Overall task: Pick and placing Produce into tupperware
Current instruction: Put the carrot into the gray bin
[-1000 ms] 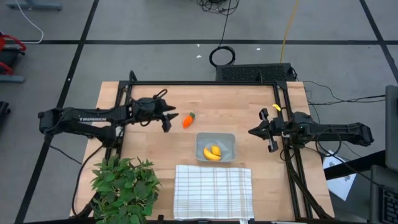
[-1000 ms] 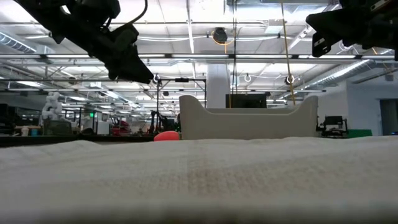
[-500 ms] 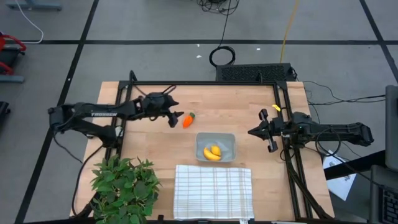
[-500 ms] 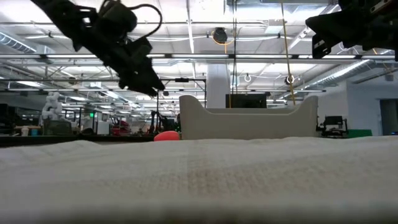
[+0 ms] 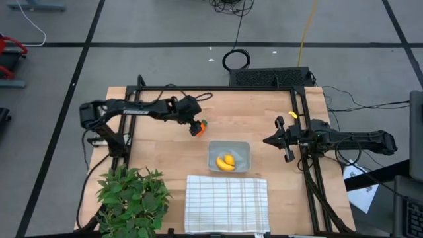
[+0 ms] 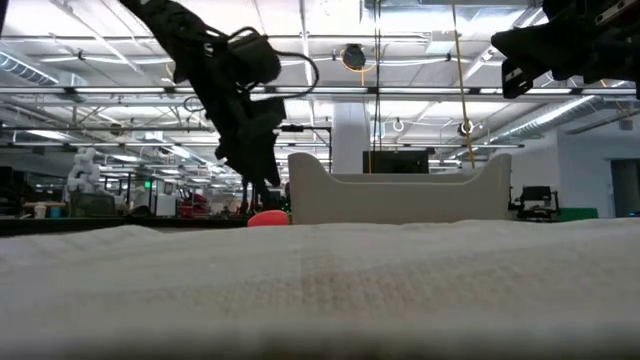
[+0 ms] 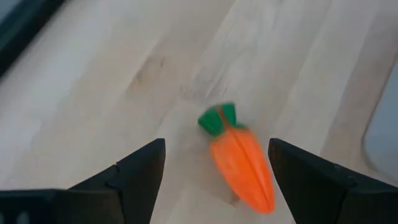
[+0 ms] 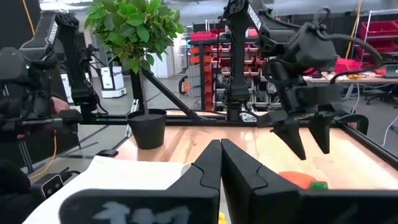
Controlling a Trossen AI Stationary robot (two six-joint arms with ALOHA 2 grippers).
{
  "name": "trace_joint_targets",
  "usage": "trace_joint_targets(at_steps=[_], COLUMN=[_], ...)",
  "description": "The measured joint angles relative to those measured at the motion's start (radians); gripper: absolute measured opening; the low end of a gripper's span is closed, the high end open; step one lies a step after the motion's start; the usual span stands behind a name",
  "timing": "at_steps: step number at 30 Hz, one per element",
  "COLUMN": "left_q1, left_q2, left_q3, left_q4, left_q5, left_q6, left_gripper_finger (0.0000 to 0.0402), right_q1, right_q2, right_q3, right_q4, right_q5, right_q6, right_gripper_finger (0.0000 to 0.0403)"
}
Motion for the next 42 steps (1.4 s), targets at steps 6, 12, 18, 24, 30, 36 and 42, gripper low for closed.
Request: trace_joint_targets(at_steps=[6, 12, 18, 24, 30, 36, 42], left_q1=[0.0, -0.006, -0.024, -0.032, -0.043, -0.059, -0.06], left_q2=[0.096, 0.161, 0.213, 0.252, 0.252, 0.266, 0.3], left_q3=[0.115, 0.196, 0.225, 0.228, 0.227, 0.227, 0.226], left_q4=[-0.167, -0.219, -0.23, -0.232, -0.236, -0.226, -0.219], left_q5=[0.0, 0.0, 0.019, 0.02, 0.024, 0.025, 0.024], left_q6=[-0.026, -0.038, -0.047, -0.061, -0.063, -0.059, -0.056], left_gripper_finger=[0.0292, 0.0292, 0.0292, 0.0292, 0.0292, 0.0292, 0.0292], right_q1=[0.0, 0.0, 0.0, 0.0, 0.0, 0.0, 0.0], right_q2=[0.0, 0.0, 0.0, 0.0, 0.0, 0.0, 0.0], right_q3=[0.0, 0.0, 0.0, 0.0, 0.0, 0.0, 0.0], right_q4=[-0.002, -0.003, -0.008, -0.01, -0.011, -0.013, -0.019], right_q5=[0.0, 0.0, 0.0, 0.0, 0.0, 0.0, 0.0], right_q6=[-0.001, 0.015, 0.022, 0.02, 0.019, 0.019, 0.019], right_gripper_finger=[0.0, 0.0, 0.0, 0.0, 0.0, 0.0, 0.0])
